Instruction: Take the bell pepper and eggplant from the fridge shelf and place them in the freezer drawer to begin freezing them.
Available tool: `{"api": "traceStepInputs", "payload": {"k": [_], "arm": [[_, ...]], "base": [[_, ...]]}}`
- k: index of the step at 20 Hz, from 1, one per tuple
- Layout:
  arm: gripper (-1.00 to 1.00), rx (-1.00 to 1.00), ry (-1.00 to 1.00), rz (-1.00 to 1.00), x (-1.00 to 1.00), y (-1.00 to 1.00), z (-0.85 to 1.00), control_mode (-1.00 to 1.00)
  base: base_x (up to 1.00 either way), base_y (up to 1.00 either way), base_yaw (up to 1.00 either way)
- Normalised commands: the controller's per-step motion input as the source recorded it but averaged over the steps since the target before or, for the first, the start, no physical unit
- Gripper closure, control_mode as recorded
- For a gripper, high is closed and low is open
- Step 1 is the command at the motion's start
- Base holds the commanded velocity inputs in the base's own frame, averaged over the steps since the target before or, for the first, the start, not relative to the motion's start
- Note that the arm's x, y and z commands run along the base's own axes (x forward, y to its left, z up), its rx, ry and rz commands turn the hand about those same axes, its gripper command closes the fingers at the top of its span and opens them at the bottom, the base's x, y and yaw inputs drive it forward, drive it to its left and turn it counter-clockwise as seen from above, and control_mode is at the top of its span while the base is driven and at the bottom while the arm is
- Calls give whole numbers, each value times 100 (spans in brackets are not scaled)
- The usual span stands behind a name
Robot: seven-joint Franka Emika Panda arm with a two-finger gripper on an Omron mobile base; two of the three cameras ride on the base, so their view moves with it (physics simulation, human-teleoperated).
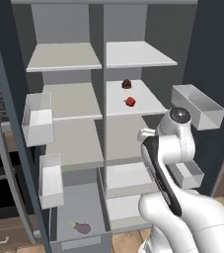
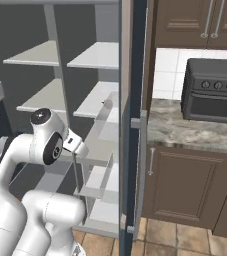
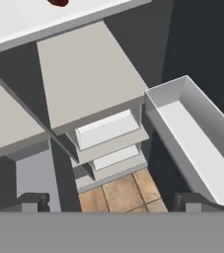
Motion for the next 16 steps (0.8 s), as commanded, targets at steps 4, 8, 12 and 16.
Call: {"api": "traceStepInputs", "payload": {"k": [4, 8, 12, 16], "arm": [[-100, 0, 0, 0, 0, 0, 0, 100], [-100, 1, 0, 0, 23, 0, 14, -100], [-100, 1, -13, 0, 42, 0, 64, -100], [-100, 0, -14, 0, 55, 0, 61, -100]], "base": [[61, 0, -2], [25, 0, 0], [0, 0, 0], [0, 0, 0]]}}
